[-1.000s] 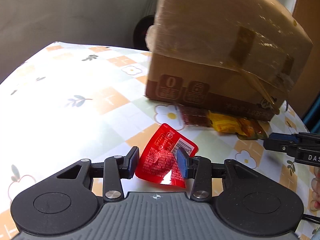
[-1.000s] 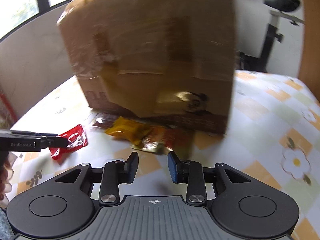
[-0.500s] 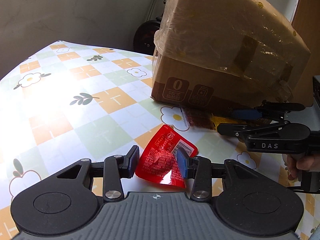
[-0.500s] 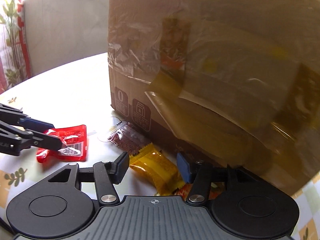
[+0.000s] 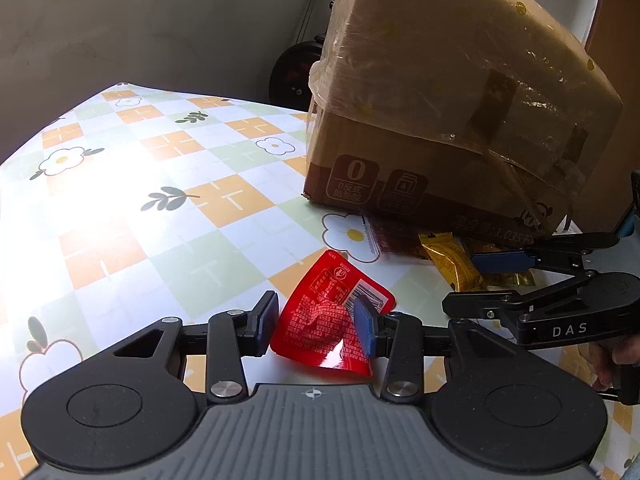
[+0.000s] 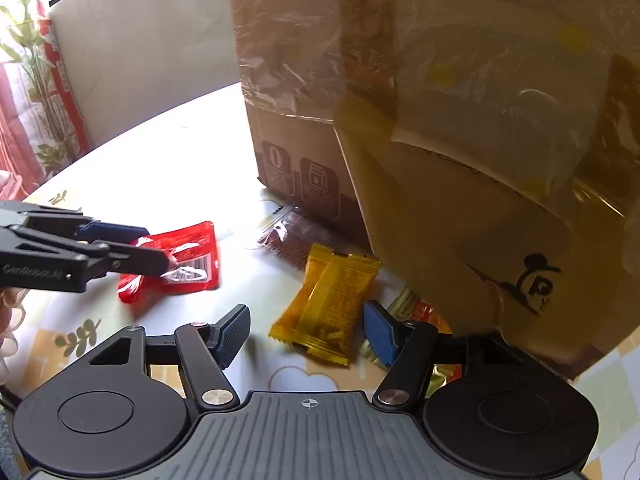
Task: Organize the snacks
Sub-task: 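Grasp the red candy wrapper with left tool while right tool grasps yellow candy packet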
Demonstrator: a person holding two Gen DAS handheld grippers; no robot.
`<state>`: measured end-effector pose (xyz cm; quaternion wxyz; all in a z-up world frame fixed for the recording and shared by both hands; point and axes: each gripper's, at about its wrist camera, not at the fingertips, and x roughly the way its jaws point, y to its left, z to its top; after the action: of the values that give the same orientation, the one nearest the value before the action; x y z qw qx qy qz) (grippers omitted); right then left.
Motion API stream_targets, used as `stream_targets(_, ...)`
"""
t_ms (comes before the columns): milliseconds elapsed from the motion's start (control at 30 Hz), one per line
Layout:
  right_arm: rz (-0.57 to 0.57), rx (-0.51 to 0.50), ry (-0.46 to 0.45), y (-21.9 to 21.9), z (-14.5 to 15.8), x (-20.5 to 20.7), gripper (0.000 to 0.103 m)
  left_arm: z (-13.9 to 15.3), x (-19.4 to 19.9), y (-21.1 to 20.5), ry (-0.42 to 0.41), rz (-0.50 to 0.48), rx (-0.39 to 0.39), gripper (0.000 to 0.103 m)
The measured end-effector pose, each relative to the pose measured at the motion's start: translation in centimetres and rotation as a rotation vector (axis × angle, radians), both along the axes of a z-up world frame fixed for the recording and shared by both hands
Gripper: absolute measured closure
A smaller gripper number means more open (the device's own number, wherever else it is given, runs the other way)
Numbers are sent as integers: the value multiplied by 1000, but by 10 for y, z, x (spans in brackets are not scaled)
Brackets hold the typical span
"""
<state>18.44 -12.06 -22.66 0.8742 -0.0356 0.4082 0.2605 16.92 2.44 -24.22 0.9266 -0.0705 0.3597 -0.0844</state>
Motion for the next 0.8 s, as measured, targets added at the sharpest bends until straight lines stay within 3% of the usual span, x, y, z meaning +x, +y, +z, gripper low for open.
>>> stream_targets(133, -80, 21, 11, -1, 2, 8, 46, 0, 1, 0, 2, -1, -1, 59)
stream_targets(333, -157, 21, 5, 1, 2, 14, 59, 0, 1, 1, 2, -5, 4, 59)
stream_targets(367, -152, 3, -8, 1, 3, 11, 65, 0, 1, 1, 2, -6, 4, 59)
stream_targets(500, -159, -4, -18, -1, 5, -6, 72, 0, 1, 0, 3, -8, 9, 59)
stream_targets(700, -170, 6, -58, -11, 11, -45, 72, 2, -6, -4, 11, -15, 23, 60)
stream_targets(800, -181, 67, -89, -29, 22, -66, 72, 4, -16, -5, 6, -22, 14, 61)
